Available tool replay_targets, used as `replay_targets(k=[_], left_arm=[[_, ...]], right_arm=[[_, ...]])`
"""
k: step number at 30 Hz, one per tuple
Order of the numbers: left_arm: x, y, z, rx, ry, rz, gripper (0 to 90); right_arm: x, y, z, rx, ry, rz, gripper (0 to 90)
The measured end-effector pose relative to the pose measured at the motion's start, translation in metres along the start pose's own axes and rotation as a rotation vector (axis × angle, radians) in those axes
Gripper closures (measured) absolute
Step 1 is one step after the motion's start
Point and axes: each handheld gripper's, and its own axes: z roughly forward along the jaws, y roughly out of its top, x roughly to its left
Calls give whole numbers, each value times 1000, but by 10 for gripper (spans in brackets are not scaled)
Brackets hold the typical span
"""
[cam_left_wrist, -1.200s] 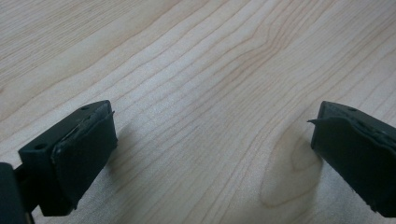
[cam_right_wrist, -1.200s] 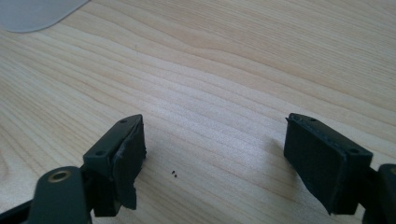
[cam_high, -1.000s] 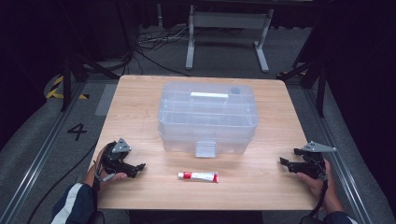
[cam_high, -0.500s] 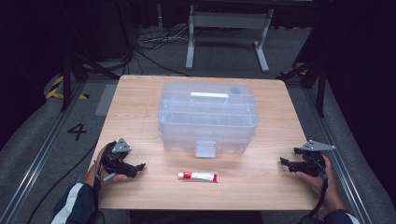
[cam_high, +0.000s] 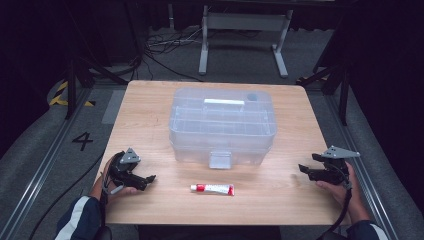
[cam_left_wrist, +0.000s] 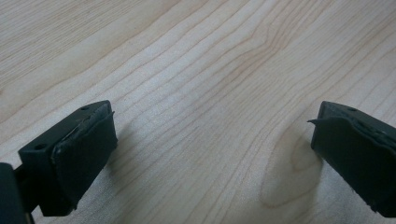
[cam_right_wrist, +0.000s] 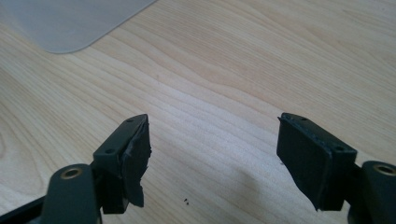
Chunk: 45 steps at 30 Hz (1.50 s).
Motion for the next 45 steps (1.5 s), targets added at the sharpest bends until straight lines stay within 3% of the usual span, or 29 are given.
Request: replay_targets(k=[10, 27, 32, 36, 43, 45], left_arm=[[-1, 1, 1, -3, 9, -13, 4], [0, 5, 3, 13, 16, -21, 3], [1, 12, 2, 47, -2, 8, 74], [2, 14, 3, 54, -11, 12, 80], [3, 11, 4, 23, -7, -1, 65], [2, 7, 4, -8, -3, -3, 65]], right_arm=[[-1, 23, -11, -52, -1, -21, 287], [8, 97, -29, -148, 15, -104, 346], [12, 120, -31, -176, 26, -137, 349], [15, 130, -30, -188, 34, -146, 349], [23, 144, -27, -207, 46, -187, 356], [24, 147, -28, -214, 50, -186, 354]])
